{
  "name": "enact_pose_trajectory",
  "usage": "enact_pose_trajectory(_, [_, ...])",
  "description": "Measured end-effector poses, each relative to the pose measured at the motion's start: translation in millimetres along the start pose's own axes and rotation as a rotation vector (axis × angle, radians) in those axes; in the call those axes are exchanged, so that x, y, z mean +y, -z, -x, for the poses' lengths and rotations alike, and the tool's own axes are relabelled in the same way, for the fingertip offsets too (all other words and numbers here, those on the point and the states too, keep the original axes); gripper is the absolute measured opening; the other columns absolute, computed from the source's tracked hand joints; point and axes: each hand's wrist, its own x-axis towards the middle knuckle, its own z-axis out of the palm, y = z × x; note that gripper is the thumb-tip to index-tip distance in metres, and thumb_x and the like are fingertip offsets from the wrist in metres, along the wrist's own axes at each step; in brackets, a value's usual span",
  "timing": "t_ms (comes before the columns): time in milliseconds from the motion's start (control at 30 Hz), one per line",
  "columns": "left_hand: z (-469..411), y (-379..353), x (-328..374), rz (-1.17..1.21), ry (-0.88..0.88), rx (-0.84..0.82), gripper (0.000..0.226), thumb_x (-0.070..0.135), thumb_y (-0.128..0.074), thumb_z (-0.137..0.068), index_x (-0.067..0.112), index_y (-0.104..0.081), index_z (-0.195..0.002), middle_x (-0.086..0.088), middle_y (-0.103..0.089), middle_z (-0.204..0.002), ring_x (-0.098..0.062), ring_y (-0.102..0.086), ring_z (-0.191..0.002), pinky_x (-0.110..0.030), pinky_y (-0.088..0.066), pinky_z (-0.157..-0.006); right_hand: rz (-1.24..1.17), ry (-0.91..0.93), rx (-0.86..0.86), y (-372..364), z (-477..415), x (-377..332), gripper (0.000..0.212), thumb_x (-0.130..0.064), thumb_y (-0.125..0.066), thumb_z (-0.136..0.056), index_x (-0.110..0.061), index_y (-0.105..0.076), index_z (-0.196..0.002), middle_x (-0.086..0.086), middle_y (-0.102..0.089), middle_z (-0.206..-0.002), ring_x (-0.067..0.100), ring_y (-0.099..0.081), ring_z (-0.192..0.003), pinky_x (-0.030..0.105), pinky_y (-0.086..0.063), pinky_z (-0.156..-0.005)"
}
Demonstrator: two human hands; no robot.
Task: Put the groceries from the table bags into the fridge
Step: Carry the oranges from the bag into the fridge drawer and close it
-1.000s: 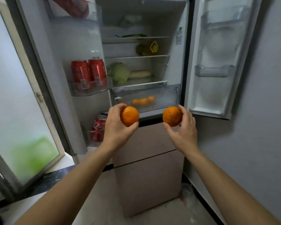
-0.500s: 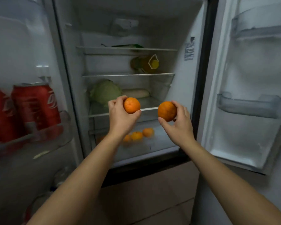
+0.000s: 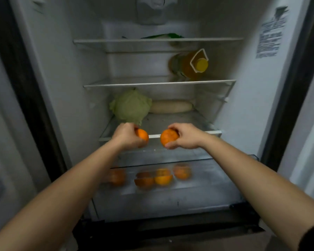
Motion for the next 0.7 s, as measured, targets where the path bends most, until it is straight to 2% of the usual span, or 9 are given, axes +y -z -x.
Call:
enact_pose_trajectory(67, [-10, -11, -5, -0.121, 0.044, -0.116, 0.034, 0.038, -0.079, -0.068, 0.015, -0.071, -0.091, -0.007, -0.069, -0.092, -0.022, -0.065, -0.084, -0.033, -0.056, -0.070, 0.072, 0.026, -0.150, -9, -20, -2, 0.083, -0.053, -0.081, -0.075, -0.019, -0.049, -0.144, 0.005, -0.056, -0.141, 0.026, -0.055, -0.124, 0.037, -0.048, -0.102])
enact_pose_trajectory(167, [-23, -24, -17, -0.213, 0.115, -0.276, 0.040, 0.037, -0.078, -0.072, 0.013, -0.071, -0.102, -0.007, -0.072, -0.096, -0.021, -0.070, -0.084, -0.033, -0.061, -0.072, 0.190, 0.050, -0.335, -23, -43, -6, 0.078, -0.051, -0.079, -0.079, -0.016, -0.050, -0.143, 0.006, -0.056, -0.138, 0.027, -0.060, -0.117, 0.038, -0.053, -0.097])
enact_pose_trajectory(267, [-29, -29, -27, -0.249, 0.174, -0.377, 0.038, 0.029, -0.073, -0.082, 0.011, -0.061, -0.112, -0.011, -0.067, -0.106, -0.024, -0.069, -0.083, -0.035, -0.061, -0.068, 0.201, 0.008, -0.489, -34, -61, -11, 0.081, -0.046, -0.077, -0.084, -0.015, -0.041, -0.149, 0.010, -0.052, -0.142, 0.027, -0.066, -0.100, 0.037, -0.059, -0.085])
enact_pose_trajectory(367, [-35, -34, -38, -0.361, 0.174, -0.469, 0.023, 0.026, -0.070, -0.084, 0.014, -0.060, -0.100, -0.007, -0.063, -0.088, -0.018, -0.061, -0.067, -0.028, -0.053, -0.053, 0.233, 0.008, -0.535, -45, -72, -17, 0.083, -0.044, -0.075, -0.087, -0.019, -0.032, -0.154, 0.012, -0.048, -0.146, 0.027, -0.066, -0.090, 0.038, -0.059, -0.084])
enact_pose_trajectory(400, [-37, -38, -42, -0.397, 0.171, -0.500, 0.023, 0.028, -0.071, -0.082, 0.014, -0.061, -0.098, -0.006, -0.064, -0.088, -0.018, -0.062, -0.069, -0.029, -0.053, -0.056, 0.252, 0.013, -0.546, -49, -74, -17, 0.081, -0.043, -0.074, -0.089, -0.018, -0.032, -0.154, 0.013, -0.048, -0.146, 0.028, -0.066, -0.091, 0.039, -0.059, -0.086])
enact_pose_trajectory(533, [-39, -49, -48, -0.419, 0.135, -0.600, 0.050, 0.037, -0.074, -0.082, 0.017, -0.056, -0.125, -0.005, -0.062, -0.122, -0.024, -0.062, -0.107, -0.036, -0.053, -0.091, 0.300, 0.024, -0.620, -65, -80, -16, 0.065, -0.034, -0.069, -0.094, -0.014, -0.043, -0.150, 0.014, -0.053, -0.144, 0.035, -0.068, -0.108, 0.044, -0.057, -0.094])
enact_pose_trajectory(700, [-34, -51, -47, -0.397, 0.080, -0.709, 0.066, 0.057, -0.065, -0.080, 0.018, -0.059, -0.132, -0.006, -0.062, -0.127, -0.025, -0.064, -0.108, -0.043, -0.052, -0.099, 0.263, 0.018, -0.628, -64, -74, -11, 0.060, -0.029, -0.064, -0.098, -0.021, -0.040, -0.152, 0.010, -0.049, -0.148, 0.031, -0.061, -0.116, 0.040, -0.057, -0.096])
